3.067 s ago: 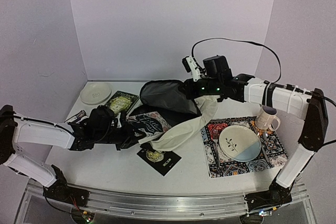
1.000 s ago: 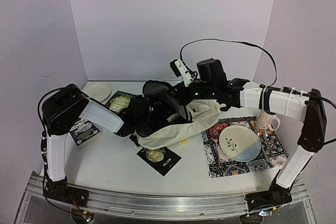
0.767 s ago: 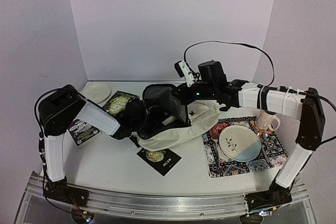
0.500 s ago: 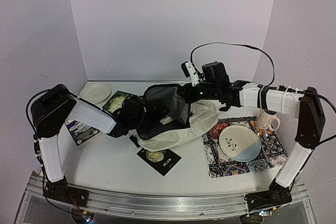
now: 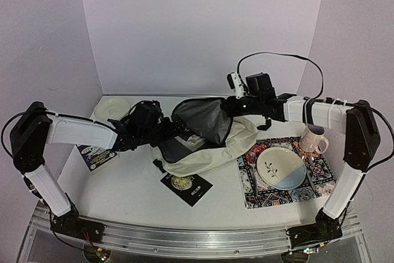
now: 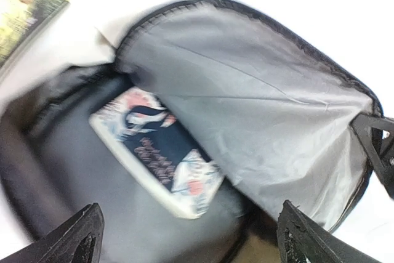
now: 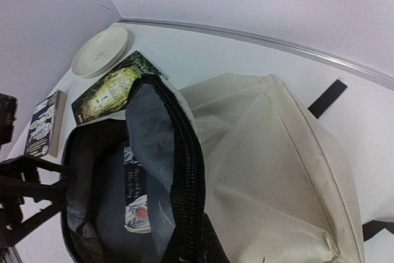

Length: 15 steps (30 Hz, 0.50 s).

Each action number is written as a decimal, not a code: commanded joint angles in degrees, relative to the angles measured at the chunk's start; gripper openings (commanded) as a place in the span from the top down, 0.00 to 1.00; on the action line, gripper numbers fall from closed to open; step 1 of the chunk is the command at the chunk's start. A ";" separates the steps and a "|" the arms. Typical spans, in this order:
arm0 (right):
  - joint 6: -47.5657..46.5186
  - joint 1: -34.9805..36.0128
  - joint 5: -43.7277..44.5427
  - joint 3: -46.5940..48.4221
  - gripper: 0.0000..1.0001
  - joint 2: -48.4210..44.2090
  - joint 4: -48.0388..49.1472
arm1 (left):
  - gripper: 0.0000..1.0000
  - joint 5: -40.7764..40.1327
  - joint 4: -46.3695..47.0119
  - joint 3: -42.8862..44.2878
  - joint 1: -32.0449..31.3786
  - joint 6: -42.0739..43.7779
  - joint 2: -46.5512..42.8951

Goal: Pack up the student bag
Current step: Place the largest pocket of the student bag.

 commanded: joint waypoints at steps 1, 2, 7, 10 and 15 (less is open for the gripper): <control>1.67 -2.13 1.65 2.11 1.00 1.82 0.81 | 0.01 -4.13 -11.87 0.98 3.10 5.10 -4.76; 1.67 -2.31 1.90 2.45 1.00 2.20 0.70 | 0.01 -3.97 -13.28 0.45 4.36 5.41 -5.48; 2.32 -3.56 2.41 3.96 1.00 3.88 0.19 | 0.01 -1.51 -17.19 -4.13 12.43 6.56 -8.76; 2.41 -3.81 1.76 4.47 1.00 4.19 0.10 | 0.00 -4.59 -20.66 -5.48 15.83 7.50 -10.86; -0.09 -3.83 -6.28 4.71 0.91 5.08 0.28 | 0.00 -3.96 -25.94 -5.47 26.24 9.37 -11.51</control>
